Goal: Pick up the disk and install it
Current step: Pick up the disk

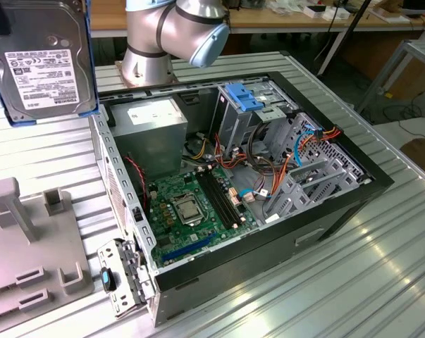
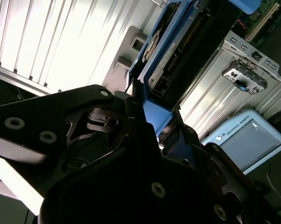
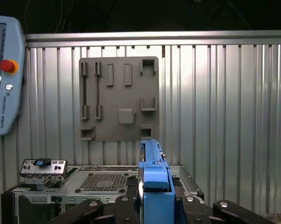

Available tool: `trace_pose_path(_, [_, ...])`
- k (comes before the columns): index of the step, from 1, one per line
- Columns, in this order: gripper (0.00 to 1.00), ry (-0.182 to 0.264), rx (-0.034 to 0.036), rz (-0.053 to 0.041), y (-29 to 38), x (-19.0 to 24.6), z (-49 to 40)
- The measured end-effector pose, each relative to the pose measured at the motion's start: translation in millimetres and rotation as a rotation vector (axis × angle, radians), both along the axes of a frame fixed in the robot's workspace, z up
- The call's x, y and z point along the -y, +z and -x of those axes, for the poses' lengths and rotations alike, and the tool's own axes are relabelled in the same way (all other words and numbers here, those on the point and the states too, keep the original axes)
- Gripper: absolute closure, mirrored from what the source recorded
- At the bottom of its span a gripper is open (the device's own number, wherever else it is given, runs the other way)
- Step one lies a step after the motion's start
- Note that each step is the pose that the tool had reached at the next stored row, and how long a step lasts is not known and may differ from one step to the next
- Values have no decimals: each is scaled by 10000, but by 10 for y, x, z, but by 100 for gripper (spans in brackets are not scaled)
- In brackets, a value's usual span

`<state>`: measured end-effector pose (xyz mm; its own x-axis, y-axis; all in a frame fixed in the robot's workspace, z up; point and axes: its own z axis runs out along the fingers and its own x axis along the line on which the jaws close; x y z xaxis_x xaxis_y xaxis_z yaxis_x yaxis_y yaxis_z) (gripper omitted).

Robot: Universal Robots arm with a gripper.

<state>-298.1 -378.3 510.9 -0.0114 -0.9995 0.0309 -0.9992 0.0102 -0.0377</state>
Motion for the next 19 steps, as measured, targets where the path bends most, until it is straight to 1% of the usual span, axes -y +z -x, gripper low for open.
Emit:
trace_pose_path(10, [63, 0, -1, 1, 1, 0, -297])
trace_pose_path(16, [63, 1, 0, 0, 0, 0, -439])
trace_pose_path(19, [63, -1, -1, 0, 0, 0, -543])
